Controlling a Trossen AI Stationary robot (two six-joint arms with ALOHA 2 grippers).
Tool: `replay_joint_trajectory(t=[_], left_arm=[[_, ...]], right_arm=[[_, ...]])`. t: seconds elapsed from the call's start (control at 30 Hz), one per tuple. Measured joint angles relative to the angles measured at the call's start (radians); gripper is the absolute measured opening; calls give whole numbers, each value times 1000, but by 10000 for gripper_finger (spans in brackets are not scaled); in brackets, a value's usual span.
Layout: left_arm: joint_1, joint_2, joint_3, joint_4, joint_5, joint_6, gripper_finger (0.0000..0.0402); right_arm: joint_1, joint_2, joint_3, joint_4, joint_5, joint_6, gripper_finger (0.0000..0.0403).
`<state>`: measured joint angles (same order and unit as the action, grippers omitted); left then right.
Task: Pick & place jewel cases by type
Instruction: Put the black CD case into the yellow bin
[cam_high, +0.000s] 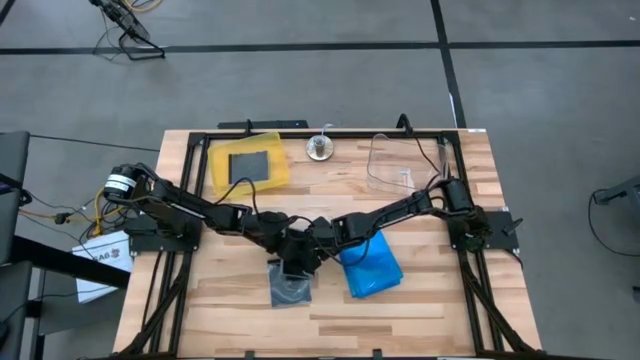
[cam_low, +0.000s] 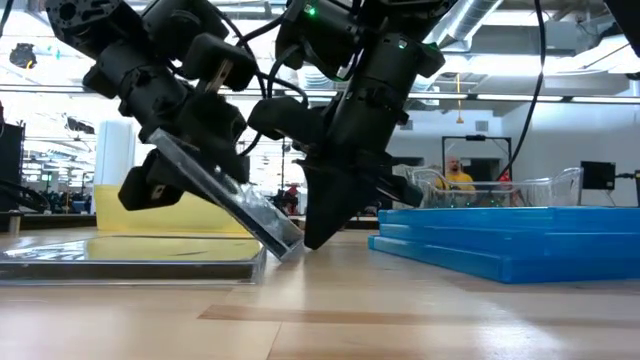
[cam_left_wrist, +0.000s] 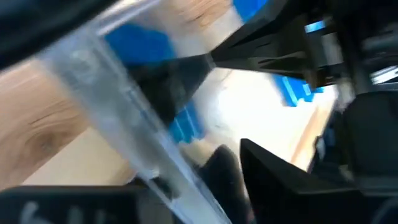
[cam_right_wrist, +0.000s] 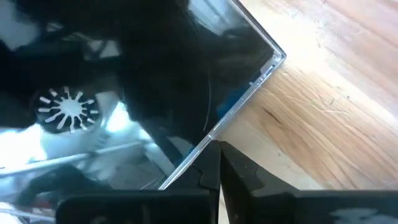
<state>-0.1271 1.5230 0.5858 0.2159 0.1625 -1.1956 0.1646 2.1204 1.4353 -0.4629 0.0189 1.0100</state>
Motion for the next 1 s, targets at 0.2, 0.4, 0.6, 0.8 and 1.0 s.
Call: replay_joint_trajectory(t=[0.2, 0.4, 0.6, 0.8, 1.0], left_arm=[[0, -5, 3, -34, 22, 26, 41], [3, -5, 4, -23, 43, 59, 6], [22, -15, 10, -28, 76, 109, 11], [58, -111, 9, -43, 57, 230, 3], [89, -269, 8, -37, 54, 482, 2]], right_arm=[[-6, -7, 0, -12, -59, -24, 0], [-15, -82, 0, -98, -69, -98, 0], [-20, -247, 2, -184, -38, -226, 0], [-19, -415, 3, -285, -35, -307, 0], [-19, -510, 2, -431, 32, -394, 0]])
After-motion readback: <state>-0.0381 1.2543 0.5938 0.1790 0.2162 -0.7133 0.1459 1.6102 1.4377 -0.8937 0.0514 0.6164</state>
